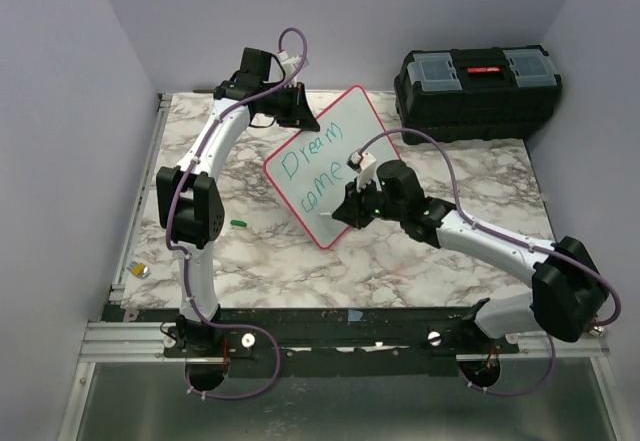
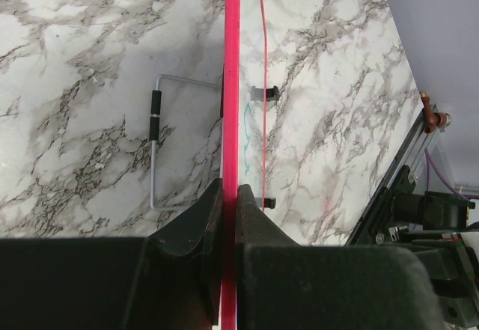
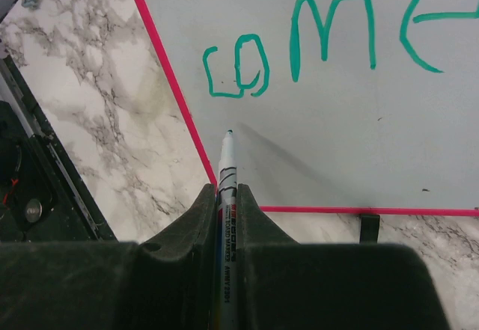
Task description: Write a sentence on the whiteboard
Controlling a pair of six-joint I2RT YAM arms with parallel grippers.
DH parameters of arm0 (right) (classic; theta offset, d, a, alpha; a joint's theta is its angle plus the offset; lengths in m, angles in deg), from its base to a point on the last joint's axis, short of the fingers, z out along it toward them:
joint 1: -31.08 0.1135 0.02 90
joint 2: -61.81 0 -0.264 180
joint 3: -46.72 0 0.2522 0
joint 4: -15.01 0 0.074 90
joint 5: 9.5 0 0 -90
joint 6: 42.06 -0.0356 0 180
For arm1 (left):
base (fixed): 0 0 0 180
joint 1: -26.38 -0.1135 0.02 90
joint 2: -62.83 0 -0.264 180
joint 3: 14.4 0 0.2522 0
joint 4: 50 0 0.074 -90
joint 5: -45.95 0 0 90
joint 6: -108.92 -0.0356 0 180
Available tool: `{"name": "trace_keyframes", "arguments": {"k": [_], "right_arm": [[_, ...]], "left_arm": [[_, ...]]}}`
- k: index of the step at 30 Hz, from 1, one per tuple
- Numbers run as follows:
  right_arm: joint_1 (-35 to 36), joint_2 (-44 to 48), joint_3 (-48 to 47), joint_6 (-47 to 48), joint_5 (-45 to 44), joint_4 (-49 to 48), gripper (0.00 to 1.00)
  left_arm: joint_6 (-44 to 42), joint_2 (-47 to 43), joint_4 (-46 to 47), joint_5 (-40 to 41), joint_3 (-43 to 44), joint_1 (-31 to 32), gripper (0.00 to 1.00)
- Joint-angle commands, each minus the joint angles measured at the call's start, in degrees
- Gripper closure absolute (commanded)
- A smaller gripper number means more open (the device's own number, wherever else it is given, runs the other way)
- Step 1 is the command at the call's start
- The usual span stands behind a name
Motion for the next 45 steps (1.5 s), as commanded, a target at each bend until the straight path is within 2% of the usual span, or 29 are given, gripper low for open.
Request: {"name": "trace_keyframes", "arguments": {"k": [1, 10, 26, 40, 45], "right_arm": [[0.9, -1.9, 1.1, 1.0, 3.2, -2.0, 0.99], [1.5, -3.9, 1.4, 1.1, 2.0, -2.6, 0.99], [1.8, -4.3, 2.0, 0.7, -5.8, -4.4, 0.99], [1.8, -3.4, -0.8, 1.9, -17.2, -1.1, 0.99], [1.8, -2.1, -1.6, 2.1, -16.1, 0.0, 0.99]], "left_arm": [[-2.2, -0.7, -1.4, 2.6, -0.8, 1.3, 1.0], [-2.3, -0.6, -1.5, 2.8, -0.7, 1.3, 1.0], [-2.3, -0.4, -1.5, 2.8, -0.6, 1.3, 1.0], [-2.3, -0.5, -1.6, 2.8, -0.6, 1.3, 1.0], [-2.3, -0.5, -1.6, 2.8, -0.6, 1.3, 1.0]]}}
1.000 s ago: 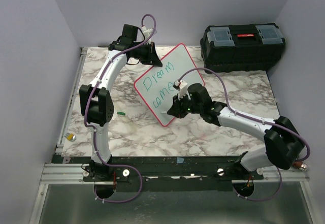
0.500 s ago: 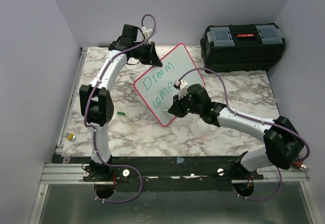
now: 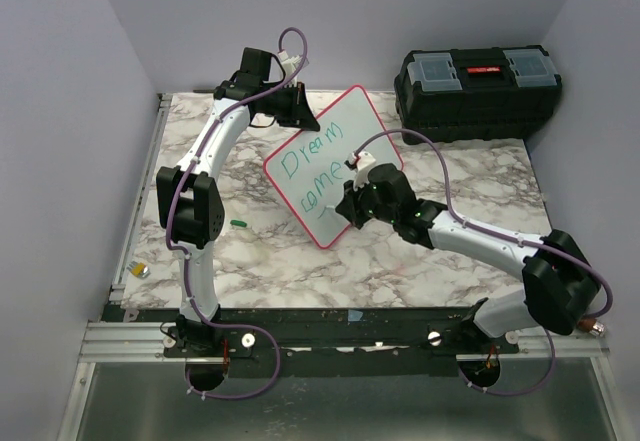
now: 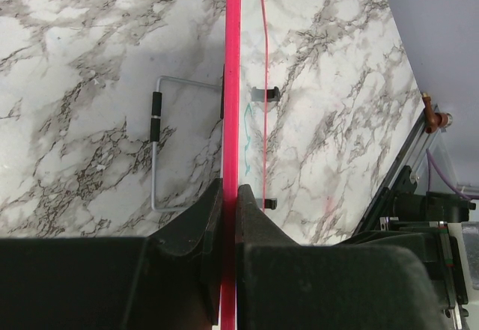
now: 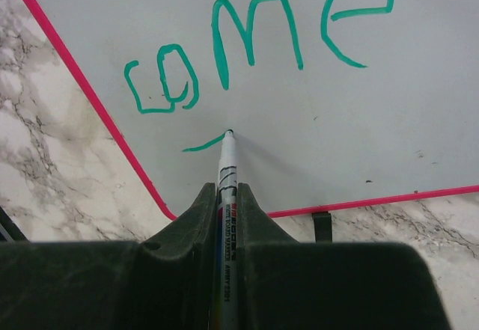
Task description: Write a sentence on the whiteboard
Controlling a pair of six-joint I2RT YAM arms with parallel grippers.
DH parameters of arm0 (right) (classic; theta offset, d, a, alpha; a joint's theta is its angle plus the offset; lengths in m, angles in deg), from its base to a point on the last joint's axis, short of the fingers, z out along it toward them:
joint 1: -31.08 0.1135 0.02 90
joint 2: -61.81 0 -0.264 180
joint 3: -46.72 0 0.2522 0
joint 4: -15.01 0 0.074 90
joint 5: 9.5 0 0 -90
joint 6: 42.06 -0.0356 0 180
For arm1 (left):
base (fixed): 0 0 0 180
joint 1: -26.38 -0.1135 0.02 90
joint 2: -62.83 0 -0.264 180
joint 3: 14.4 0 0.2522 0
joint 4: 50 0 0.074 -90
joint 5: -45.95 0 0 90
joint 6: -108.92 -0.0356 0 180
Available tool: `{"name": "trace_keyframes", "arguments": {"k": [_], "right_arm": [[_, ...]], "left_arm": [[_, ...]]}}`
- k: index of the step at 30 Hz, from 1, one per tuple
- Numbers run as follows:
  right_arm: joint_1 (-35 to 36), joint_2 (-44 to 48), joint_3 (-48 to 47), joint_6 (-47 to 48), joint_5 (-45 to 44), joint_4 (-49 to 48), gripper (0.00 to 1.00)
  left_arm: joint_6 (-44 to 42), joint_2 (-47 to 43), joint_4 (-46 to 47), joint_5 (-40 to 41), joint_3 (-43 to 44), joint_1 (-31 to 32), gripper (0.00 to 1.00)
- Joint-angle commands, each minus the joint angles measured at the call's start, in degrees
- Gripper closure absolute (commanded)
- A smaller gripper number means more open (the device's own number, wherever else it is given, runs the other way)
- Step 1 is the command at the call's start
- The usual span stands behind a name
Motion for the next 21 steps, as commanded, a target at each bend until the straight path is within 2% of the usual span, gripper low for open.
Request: {"name": "trace_keyframes", "arguments": {"k": [1, 10, 21], "right_arm": [[0.0, 1.5, -1.9, 1.5, -3.0, 2.0, 0.99], [0.1, 2.3, -1.7, 1.0, 4.9, 0.7, 0.99], [0.0, 0.1, -3.6, 0.1, 6.8, -0.6, 0.99]], "left_arm": [[-2.1, -0.6, -1.9, 2.8, -0.6, 1.3, 1.0], [-2.2, -0.7, -1.9, 2.8, -0.7, 1.3, 1.0], [-2.2, -0.8, -1.9, 2.7, -0.7, 1.3, 1.0]]}}
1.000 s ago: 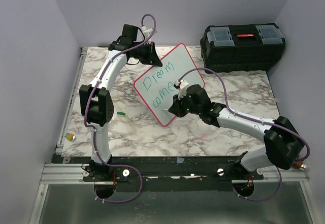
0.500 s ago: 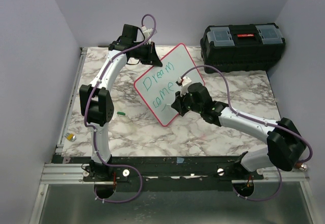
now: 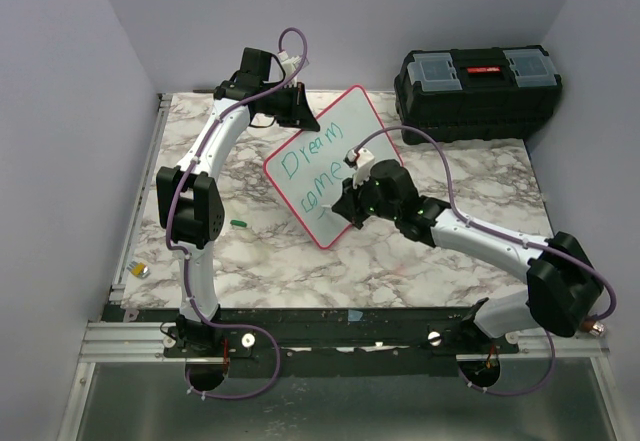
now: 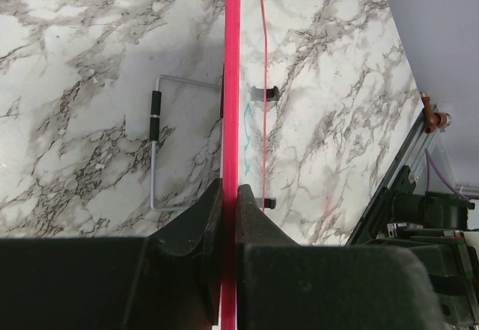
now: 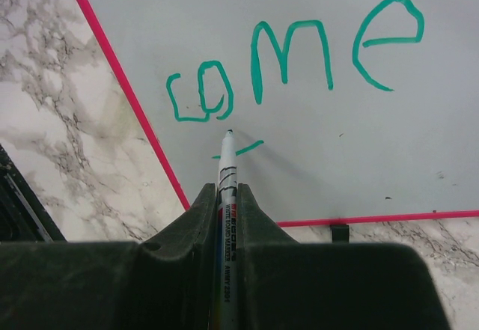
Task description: Write a sentence on the whiteboard
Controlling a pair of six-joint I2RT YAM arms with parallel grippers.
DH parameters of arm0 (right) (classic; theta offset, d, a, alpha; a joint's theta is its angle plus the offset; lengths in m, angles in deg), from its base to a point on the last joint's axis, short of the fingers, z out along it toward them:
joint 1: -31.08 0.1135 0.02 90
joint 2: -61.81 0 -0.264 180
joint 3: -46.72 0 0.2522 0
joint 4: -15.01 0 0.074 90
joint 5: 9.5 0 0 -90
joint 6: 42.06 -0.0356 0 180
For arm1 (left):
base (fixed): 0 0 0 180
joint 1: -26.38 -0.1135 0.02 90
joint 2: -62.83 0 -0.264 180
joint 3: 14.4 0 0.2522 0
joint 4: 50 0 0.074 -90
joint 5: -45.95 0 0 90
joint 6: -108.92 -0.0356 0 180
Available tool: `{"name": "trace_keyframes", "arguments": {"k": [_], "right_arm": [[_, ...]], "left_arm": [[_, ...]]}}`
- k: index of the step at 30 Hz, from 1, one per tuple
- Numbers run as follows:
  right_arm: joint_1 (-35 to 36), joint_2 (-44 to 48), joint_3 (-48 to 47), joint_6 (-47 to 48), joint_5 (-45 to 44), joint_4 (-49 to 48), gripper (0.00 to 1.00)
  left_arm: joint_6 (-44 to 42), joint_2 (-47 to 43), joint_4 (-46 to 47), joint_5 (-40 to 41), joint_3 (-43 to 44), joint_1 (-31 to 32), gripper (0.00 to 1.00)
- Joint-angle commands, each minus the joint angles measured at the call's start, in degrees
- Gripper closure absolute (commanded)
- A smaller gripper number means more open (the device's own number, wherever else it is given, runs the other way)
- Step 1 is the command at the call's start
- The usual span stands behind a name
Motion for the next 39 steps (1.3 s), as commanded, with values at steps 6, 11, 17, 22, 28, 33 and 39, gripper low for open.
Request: {"name": "trace_keyframes", "arguments": {"k": [6, 11, 17, 22, 28, 33, 39], "right_arm": [[0.1, -3.1, -3.1, -0.4, 1.2, -1.6, 0.99], [0.1, -3.4, -2.3, -0.2, 0.9, -1.2, 0.99], [0.1, -2.5, 0.0, -0.5, 0.6, -0.9, 0.99], [0.1, -1.2, 2.3, -0.9, 0.7, -0.6, 0.99], [0.1, 0.1, 4.8, -1.5, 0.7, -0.5, 0.99], [0.1, 0.7, 5.9, -1.8, 0.2, -0.5, 0.99], [0.1, 1.2, 6.3, -2.1, -2.9, -0.4, 0.99]], "left_arm": [[-2.4, -0.9, -1.7, 2.7, -0.7, 1.3, 1.0], [-2.5, -0.8, -1.7, 2.7, -0.7, 1.3, 1.0], [-2.5, -0.7, -1.7, 2.7, -0.5, 1.3, 1.0], [-2.5, -0.8, -1.8, 2.7, -0.5, 1.3, 1.0], [-2.3, -0.7, -1.7, 2.7, -0.6, 1.3, 1.0], [-2.3, -0.8, -1.7, 2.9, -0.8, 1.3, 1.0], [-2.3, -0.9, -1.7, 2.9, -0.9, 1.3, 1.0]]}}
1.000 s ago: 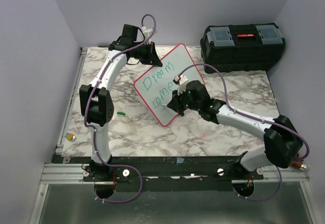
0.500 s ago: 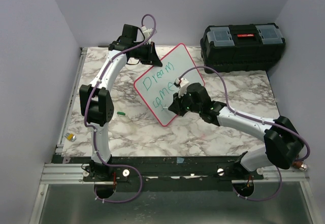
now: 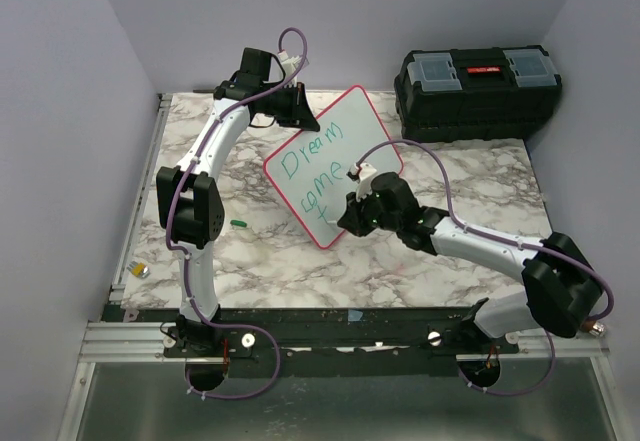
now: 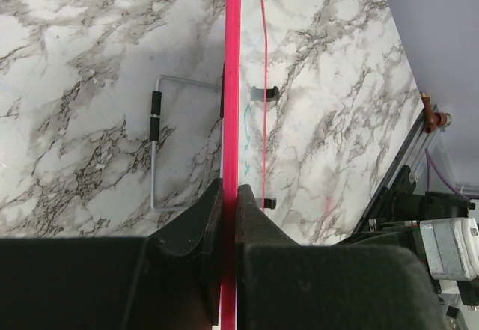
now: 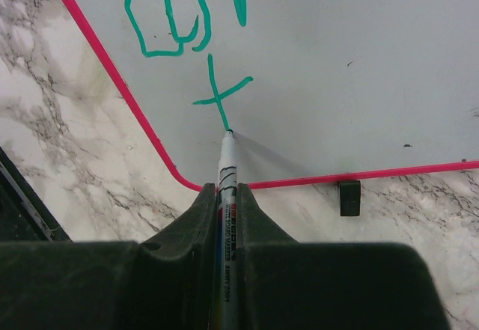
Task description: Write a sentence on the whiteboard
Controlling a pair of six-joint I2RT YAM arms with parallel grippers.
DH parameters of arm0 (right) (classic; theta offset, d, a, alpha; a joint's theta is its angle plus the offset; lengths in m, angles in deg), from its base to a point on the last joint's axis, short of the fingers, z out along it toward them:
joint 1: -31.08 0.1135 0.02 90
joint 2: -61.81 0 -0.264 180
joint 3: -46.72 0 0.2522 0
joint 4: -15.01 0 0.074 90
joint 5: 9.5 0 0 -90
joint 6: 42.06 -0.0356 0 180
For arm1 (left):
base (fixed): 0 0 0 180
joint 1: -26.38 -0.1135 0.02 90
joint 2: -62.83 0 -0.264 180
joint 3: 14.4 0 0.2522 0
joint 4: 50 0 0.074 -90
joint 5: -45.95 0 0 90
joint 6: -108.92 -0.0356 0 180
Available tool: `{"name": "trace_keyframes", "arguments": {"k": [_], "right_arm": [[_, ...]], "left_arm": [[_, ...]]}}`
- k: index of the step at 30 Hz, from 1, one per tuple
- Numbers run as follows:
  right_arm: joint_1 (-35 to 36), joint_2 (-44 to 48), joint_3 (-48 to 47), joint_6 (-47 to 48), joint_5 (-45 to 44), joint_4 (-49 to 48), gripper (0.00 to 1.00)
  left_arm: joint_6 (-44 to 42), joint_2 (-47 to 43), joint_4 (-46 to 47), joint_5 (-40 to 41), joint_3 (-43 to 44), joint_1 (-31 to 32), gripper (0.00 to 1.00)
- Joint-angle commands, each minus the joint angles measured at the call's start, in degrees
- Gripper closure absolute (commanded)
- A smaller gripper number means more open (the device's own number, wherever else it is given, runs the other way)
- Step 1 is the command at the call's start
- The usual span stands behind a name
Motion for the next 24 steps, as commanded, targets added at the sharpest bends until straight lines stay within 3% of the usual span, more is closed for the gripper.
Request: {"name": "trace_keyframes", "arguments": {"k": [1, 17, 24], "right_arm": [[0.1, 1.3, 0.7, -0.3, -3.6, 0.8, 0.99], [0.1, -0.8, -5.4, 1.3, -9.5, 2.2, 0.99], [0.1, 2.5, -5.8, 1.3, -8.9, 1.6, 0.99]], "left_arm": [[-2.3, -0.9, -1.7, 2.9, -0.9, 1.3, 1.0], [-2.5, -0.5, -1.7, 3.2, -0.8, 1.3, 1.0], [-2.5, -0.4, -1.8, 3.2, -0.5, 1.3, 1.0]]}}
